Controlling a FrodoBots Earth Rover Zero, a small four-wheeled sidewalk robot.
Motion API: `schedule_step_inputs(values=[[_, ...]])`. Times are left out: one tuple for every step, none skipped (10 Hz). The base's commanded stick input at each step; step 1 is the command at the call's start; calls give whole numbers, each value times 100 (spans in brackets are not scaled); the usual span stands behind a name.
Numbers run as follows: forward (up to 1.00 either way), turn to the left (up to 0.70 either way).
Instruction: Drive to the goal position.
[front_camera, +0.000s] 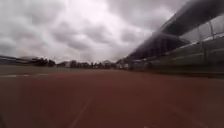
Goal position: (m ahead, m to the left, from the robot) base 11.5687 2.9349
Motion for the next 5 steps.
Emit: schedule_step_inputs(values=[[70, 0], [70, 0], [70, 0], [70, 0], [70, 0]])
